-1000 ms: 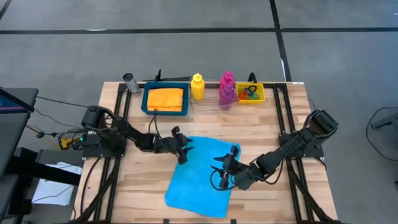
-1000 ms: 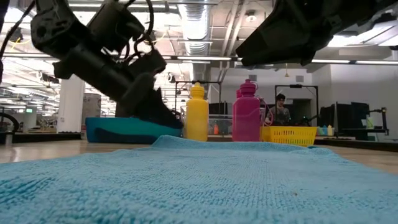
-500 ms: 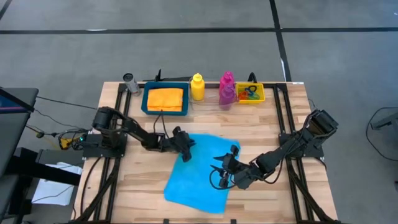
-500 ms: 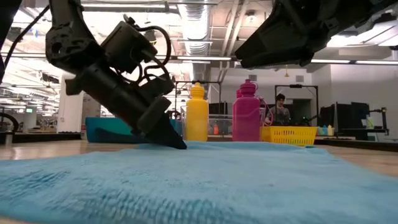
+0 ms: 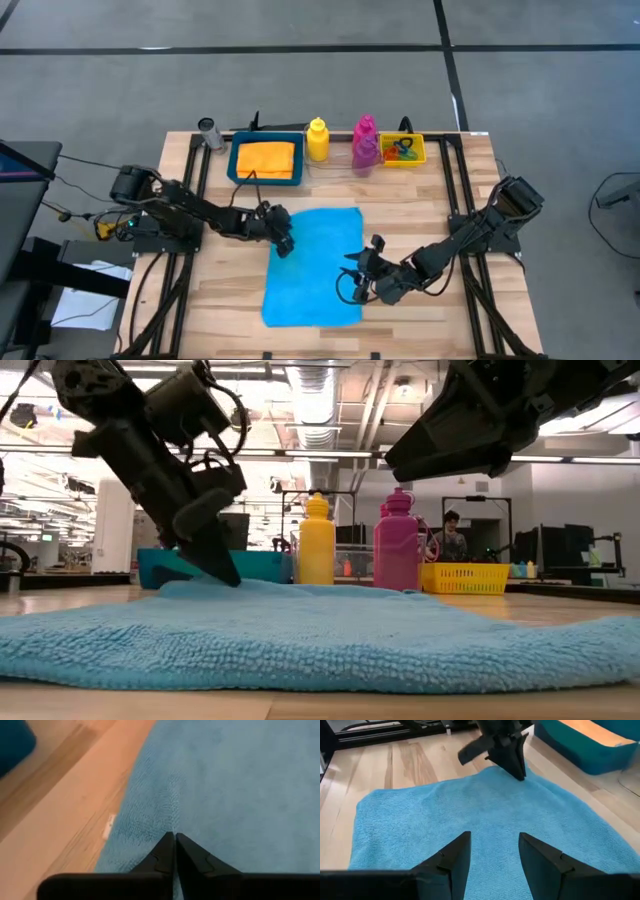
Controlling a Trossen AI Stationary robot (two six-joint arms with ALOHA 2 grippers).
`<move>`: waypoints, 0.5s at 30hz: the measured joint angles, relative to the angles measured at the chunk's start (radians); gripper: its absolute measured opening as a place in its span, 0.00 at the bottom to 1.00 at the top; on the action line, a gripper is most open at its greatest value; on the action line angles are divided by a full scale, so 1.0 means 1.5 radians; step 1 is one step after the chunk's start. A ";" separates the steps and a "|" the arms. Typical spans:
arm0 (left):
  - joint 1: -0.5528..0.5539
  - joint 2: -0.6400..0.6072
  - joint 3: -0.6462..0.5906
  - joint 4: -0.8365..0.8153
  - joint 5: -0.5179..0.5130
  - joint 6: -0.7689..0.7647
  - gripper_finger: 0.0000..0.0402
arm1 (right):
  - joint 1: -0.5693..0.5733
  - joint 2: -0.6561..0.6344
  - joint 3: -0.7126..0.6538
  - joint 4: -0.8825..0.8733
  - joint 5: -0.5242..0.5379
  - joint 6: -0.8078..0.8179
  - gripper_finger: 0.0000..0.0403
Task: Pick & Place Sports Items
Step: Fold the blue towel
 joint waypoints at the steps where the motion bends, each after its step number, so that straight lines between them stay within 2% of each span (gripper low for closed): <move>1: -0.003 -0.006 -0.003 0.007 0.000 0.000 0.03 | 0.000 0.000 0.000 0.000 0.000 0.000 0.39; 8: -0.011 -0.013 -0.015 0.069 -0.001 0.003 0.11 | -0.001 0.000 0.000 0.001 0.000 0.000 0.39; 15: -0.011 -0.010 -0.015 0.055 -0.002 0.028 0.22 | -0.001 0.000 0.000 0.001 0.000 0.000 0.39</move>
